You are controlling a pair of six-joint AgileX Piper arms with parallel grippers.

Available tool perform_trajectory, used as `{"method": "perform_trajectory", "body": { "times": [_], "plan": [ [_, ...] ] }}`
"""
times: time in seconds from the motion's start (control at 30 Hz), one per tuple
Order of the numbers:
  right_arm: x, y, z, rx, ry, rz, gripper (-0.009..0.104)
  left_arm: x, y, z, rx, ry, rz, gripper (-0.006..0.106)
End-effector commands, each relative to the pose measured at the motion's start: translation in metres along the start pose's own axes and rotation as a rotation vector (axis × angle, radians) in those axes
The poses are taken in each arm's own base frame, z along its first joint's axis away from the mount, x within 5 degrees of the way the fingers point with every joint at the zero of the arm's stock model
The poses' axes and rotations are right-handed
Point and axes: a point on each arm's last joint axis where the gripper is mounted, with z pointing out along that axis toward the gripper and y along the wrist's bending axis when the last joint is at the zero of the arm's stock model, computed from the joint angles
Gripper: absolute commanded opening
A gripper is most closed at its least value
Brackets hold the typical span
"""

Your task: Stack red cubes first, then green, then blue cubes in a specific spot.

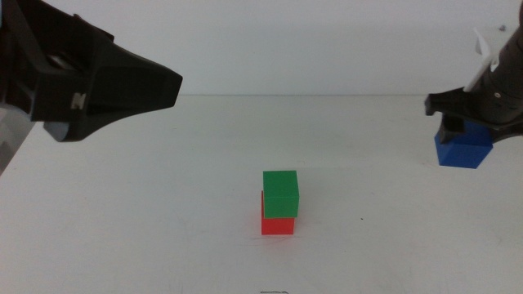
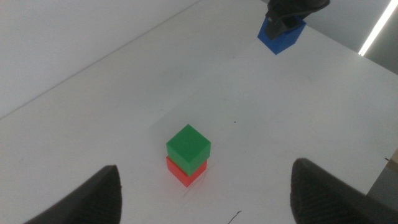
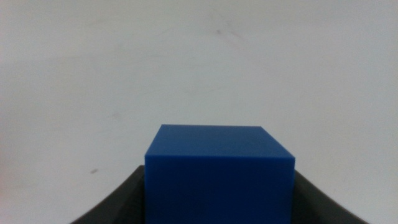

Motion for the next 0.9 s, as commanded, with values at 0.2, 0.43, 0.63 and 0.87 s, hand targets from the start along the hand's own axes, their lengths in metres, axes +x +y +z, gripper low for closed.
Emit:
{"method": "perform_trajectory", "body": {
  "times": [0.2, 0.43, 0.63, 0.87],
  "plan": [
    [0.021, 0.059, -0.055, -0.068, -0.068, -0.027, -0.001, -0.011, -0.002, -0.009, -0.004, -0.1, -0.007, 0.092],
    [0.024, 0.102, -0.061, -0.129, -0.071, -0.064, -0.001, -0.011, -0.002, -0.009, -0.004, -0.1, -0.007, 0.092],
    [0.018, 0.145, -0.059, -0.114, -0.043, -0.089, -0.001, -0.011, -0.002, -0.009, -0.004, -0.1, -0.007, 0.092],
    [0.017, 0.19, -0.053, -0.152, -0.033, -0.118, -0.001, -0.011, -0.002, -0.009, -0.004, -0.1, -0.007, 0.092]
  ]
}}
